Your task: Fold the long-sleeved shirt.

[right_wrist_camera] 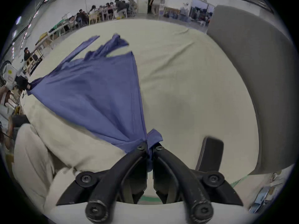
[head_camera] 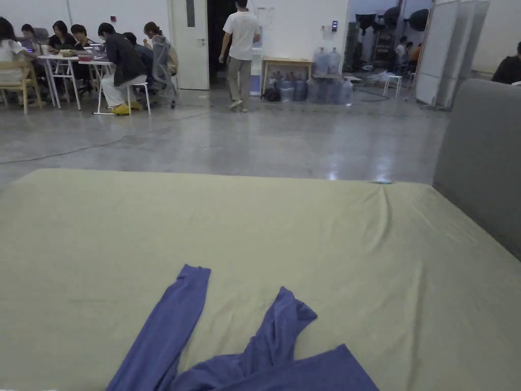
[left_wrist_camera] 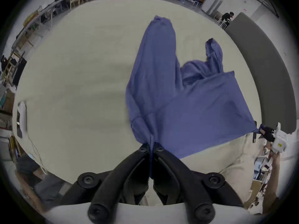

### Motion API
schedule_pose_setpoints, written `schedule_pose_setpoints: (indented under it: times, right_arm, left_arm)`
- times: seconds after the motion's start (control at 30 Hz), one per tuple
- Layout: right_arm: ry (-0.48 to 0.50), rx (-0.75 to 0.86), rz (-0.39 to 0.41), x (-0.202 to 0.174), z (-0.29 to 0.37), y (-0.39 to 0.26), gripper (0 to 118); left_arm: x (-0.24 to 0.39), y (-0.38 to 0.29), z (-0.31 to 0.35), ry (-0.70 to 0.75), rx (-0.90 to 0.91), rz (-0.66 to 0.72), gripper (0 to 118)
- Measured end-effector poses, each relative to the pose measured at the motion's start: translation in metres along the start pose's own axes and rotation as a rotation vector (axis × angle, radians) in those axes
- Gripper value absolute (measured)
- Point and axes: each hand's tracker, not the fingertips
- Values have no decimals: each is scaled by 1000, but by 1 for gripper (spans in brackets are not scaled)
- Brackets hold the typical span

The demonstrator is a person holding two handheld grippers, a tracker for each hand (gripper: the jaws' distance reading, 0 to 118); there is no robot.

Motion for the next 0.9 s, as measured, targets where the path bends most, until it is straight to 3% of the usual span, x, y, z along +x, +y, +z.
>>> schedule_pose_setpoints:
  times: [0.23, 0.47, 0.53, 0.57, 0.63, 0.67, 0.77, 0.9]
  right_arm:
    - [-13, -104, 50, -23, -23, -27, 1]
    - [-5, -148, -10, -22, -49, -31, 1]
    - [12, -163, -44, -18, -49, -29, 7]
    - [30, -169, -62, -15, -48, -26, 19]
    - [19, -181, -77, -5, -40, -19, 80]
    - [1, -182, -83, -1, -30, -14, 88]
    - [87, -53, -88, 10, 19, -1, 96]
    - [57, 89, -173, 0, 66, 14, 96]
  left_arm:
    - [-16, -23, -28, -11, -23, 56, 0]
    - [-22, -22, -48, 2, -25, 90, 0]
    - [-23, -20, -47, -8, -20, 119, 0]
    - [-24, -19, -46, -17, -18, 140, 7]
    - [-24, -19, -33, -23, 2, 173, 90]
    - [-21, -20, -21, -3, 19, 172, 108]
    - [-14, -33, 17, -57, 196, 158, 117]
    - [-1, -50, 31, -99, 150, 122, 116]
